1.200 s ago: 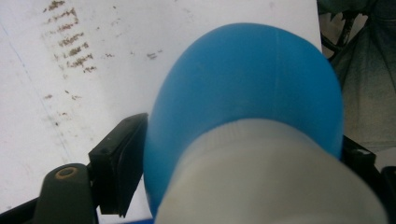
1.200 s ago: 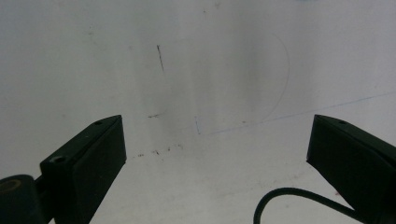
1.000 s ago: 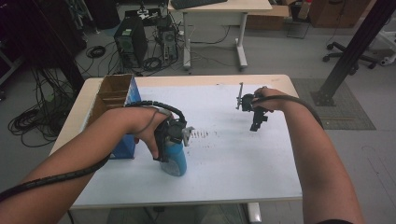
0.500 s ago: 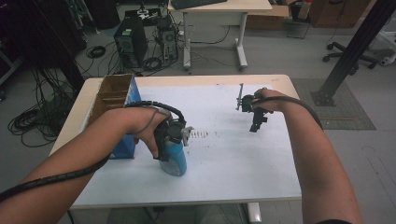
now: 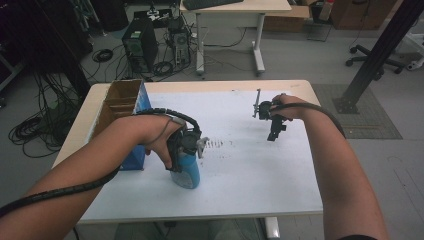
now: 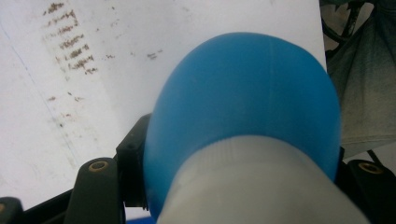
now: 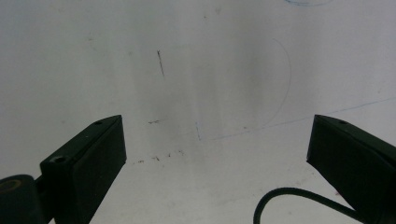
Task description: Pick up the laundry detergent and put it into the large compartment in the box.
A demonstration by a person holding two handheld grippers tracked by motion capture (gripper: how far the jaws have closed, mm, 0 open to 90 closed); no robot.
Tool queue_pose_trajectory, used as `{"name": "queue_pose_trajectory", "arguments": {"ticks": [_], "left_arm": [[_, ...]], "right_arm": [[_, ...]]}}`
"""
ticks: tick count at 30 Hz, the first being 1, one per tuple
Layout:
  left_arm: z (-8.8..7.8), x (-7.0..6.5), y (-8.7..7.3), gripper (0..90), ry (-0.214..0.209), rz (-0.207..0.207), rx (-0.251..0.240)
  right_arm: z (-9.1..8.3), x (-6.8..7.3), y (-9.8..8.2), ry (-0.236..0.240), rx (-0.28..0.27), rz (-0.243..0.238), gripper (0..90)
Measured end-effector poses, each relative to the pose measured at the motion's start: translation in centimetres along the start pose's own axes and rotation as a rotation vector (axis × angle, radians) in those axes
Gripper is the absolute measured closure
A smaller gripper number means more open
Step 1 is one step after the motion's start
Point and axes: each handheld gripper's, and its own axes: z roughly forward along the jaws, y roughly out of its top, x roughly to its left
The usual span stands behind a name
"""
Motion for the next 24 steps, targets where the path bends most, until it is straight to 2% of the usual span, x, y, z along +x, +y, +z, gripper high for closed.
{"name": "queue_pose_trajectory", "arguments": {"ticks": [24], "left_arm": [[0.04, -0.04, -0.09, 36.4, 0.003, 0.031, -0.007]], "right_arm": [[0.1, 0.13, 0.24, 0.0, -0.005, -0.006, 4.5]]}}
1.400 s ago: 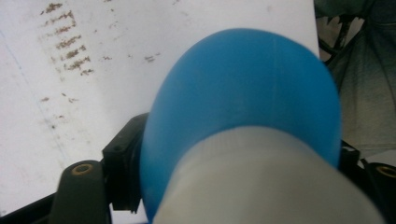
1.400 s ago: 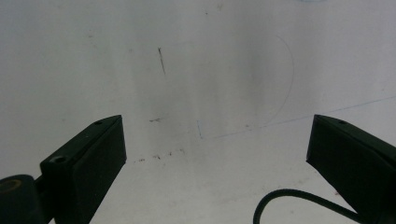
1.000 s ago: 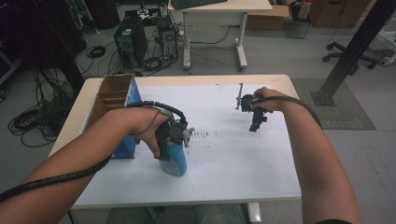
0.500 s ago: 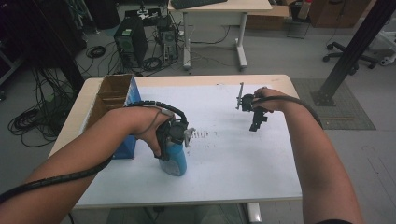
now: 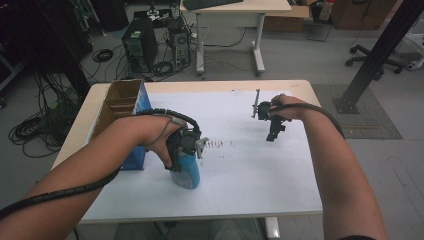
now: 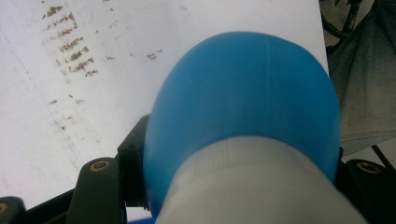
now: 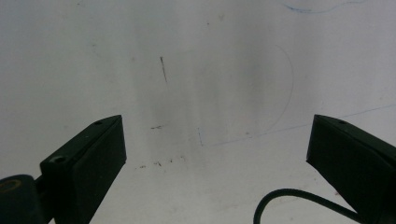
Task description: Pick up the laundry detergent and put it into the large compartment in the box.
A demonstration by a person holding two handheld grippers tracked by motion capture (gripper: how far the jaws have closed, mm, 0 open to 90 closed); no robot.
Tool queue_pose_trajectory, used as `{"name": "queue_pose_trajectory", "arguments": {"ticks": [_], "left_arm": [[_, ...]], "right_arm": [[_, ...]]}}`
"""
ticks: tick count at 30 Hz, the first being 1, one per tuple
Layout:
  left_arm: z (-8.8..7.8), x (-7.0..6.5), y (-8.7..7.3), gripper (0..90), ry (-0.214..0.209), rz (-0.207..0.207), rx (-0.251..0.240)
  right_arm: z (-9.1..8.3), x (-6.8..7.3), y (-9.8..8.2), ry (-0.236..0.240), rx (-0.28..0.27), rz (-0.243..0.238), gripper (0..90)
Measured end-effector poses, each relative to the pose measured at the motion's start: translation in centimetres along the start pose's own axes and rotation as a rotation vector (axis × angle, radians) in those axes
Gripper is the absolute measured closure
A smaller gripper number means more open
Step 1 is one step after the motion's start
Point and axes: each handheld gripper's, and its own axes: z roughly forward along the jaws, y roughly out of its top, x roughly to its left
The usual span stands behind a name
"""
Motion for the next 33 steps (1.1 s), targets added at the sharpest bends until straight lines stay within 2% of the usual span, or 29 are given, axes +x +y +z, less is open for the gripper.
{"name": "queue_pose_trajectory", "arguments": {"ticks": [8, 23, 27, 33], "left_arm": [[0.0, 0.0, 0.0, 37.3, -0.013, -0.012, 0.001], [-0.2, 0.0, 0.2, 38.3, -0.012, 0.013, -0.016], [-0.3, 0.1, 0.1, 38.3, 0.001, 0.012, -0.02], [-1.3, 0.2, 0.0, 38.4, 0.007, 0.008, -0.024]], "right_arm": [[0.0, 0.0, -0.1, 0.0, 0.0, 0.0, 4.5], [0.2, 0.1, 0.2, 0.0, 0.002, -0.001, 4.4], [0.3, 0.1, 0.2, 0.002, 0.003, -0.003, 4.5], [0.2, 0.2, 0.2, 0.002, 0.008, -0.001, 4.4]]}}
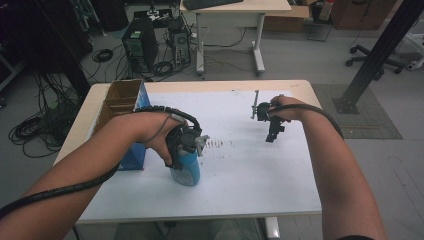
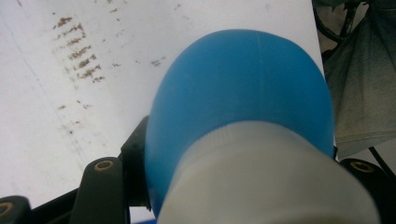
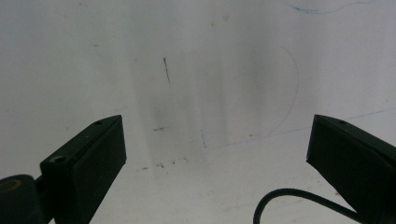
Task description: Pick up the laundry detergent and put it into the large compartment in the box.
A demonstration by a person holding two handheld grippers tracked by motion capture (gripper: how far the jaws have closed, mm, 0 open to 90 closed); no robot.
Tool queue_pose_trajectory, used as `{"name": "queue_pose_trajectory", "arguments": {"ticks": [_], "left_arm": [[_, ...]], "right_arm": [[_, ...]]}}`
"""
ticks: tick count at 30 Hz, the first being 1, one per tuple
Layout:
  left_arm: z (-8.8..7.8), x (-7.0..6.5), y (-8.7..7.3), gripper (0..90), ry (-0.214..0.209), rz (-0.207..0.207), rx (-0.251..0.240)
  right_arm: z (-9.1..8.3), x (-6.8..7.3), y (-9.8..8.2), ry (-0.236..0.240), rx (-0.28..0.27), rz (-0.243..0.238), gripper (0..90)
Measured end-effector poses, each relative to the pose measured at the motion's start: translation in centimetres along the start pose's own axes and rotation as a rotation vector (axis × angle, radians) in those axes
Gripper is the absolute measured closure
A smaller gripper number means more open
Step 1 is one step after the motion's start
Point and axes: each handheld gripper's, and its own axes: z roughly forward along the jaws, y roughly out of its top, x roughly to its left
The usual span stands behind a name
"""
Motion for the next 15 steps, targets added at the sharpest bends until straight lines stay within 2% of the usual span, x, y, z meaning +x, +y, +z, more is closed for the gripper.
{"name": "queue_pose_trajectory", "arguments": {"ticks": [11, 15], "left_arm": [[-2.7, -0.1, 0.2, 38.5, -0.001, -0.031, -0.009], [-3.9, 0.0, 0.0, 38.6, -0.011, -0.074, -0.01]], "right_arm": [[-0.6, 0.1, 0.3, -0.005, -0.005, -0.009, 4.4], [-0.8, 0.2, 0.4, -0.009, -0.004, -0.011, 4.4]]}}
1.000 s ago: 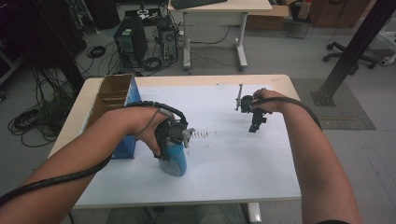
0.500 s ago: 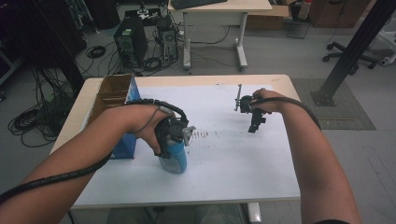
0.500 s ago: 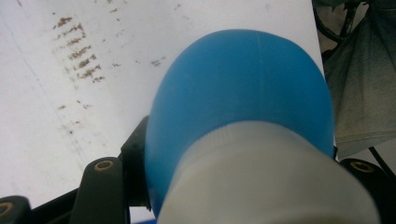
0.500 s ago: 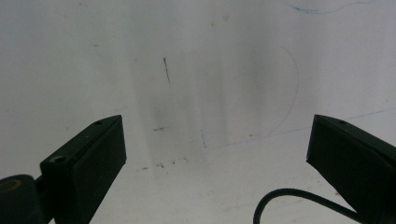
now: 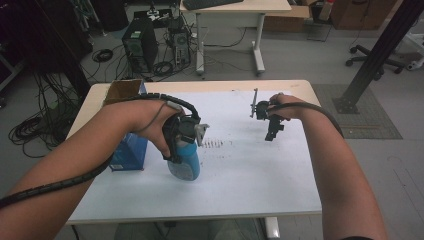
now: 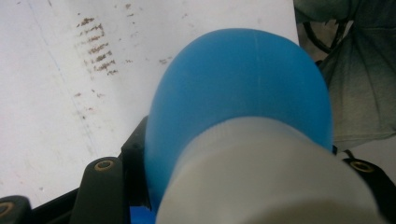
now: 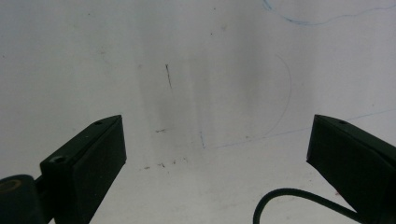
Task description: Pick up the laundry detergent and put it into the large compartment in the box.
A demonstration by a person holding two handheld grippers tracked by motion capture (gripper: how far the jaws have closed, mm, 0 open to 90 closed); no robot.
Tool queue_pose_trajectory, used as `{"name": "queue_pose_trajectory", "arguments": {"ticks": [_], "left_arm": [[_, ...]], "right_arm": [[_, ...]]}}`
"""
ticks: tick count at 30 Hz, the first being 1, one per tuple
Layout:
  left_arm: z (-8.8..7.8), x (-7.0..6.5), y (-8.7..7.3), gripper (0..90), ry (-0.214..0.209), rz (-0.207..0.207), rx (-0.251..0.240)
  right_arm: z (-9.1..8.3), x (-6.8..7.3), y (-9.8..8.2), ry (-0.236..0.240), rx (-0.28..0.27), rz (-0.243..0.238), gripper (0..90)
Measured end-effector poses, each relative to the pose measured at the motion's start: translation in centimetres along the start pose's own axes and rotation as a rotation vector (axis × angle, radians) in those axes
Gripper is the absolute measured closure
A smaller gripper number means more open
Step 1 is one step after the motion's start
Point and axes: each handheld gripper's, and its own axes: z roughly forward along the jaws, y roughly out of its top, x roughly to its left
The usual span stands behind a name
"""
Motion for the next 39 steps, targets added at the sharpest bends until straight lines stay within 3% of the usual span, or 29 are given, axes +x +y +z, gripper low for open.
{"name": "queue_pose_trajectory", "arguments": {"ticks": [15, 21, 39], "left_arm": [[-2.8, 0.2, -0.3, 38.6, -0.01, -0.085, 0.001], [-4.2, 0.6, -0.5, 38.6, -0.012, -0.122, 0.028], [-7.8, 1.5, -1.7, 38.6, 0.017, -0.245, 0.017]], "right_arm": [[-0.3, 0.3, 0.0, -0.004, -0.004, -0.005, 4.5], [-0.5, 0.3, -0.1, -0.004, 0.001, -0.003, 4.5], [-0.5, 0.4, 0.2, -0.005, -0.004, -0.012, 4.5]]}}
